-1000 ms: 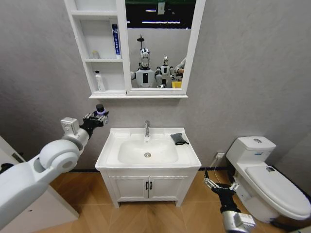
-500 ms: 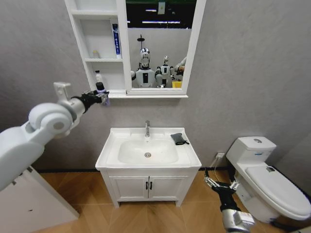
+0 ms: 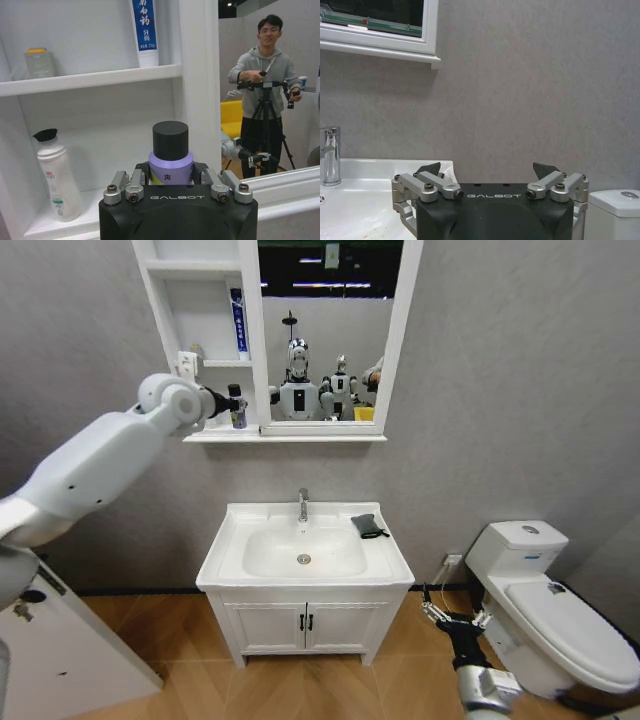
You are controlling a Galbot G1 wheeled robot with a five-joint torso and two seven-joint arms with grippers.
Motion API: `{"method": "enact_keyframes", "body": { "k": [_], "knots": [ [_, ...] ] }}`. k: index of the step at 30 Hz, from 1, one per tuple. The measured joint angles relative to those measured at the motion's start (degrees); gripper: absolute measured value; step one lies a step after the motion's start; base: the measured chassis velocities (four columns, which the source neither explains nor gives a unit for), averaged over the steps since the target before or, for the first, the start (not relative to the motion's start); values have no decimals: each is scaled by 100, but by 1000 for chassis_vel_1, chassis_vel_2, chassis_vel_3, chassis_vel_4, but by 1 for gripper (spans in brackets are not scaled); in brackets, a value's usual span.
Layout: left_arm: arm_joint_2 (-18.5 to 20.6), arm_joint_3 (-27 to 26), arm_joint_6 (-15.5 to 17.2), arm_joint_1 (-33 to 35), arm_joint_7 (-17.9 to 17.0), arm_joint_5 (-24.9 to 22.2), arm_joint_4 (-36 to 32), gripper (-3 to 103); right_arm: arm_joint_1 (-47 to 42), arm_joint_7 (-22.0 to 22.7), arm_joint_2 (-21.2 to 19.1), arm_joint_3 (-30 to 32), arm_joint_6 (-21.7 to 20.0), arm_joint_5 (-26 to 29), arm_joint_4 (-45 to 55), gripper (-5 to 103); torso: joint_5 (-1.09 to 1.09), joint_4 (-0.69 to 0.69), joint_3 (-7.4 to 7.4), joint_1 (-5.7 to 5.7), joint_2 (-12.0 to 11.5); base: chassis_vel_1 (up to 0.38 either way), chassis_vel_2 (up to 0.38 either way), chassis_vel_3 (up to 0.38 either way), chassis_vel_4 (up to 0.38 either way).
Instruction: Move facial cleanser and shampoo from washbasin to cabinet, then wipe washbasin with towel.
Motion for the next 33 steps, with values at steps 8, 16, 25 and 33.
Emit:
{"method": "enact_keyframes", "body": {
  "k": [8,16,25,33],
  "knots": [
    [-771,97,-294,-41,384,894,1444,43,16,-27,-19,82,45,114,-57,100,0,0,-1,-1,0,0,0,0,0],
    [-1102,-176,-524,47,531,1348,2299,43,-42,-55,-25,128,102,147,-81,100,-2,0,-1,-2,1,0,0,0,0],
    [-1375,-461,-732,123,645,1634,2793,43,-35,-56,-29,101,103,146,-85,100,-2,1,-1,-2,1,0,0,0,0],
    [-1689,-597,-933,94,922,1951,3314,43,-77,-57,-29,143,138,148,-92,100,-2,0,-1,-2,1,0,0,0,0]
  ]
}}
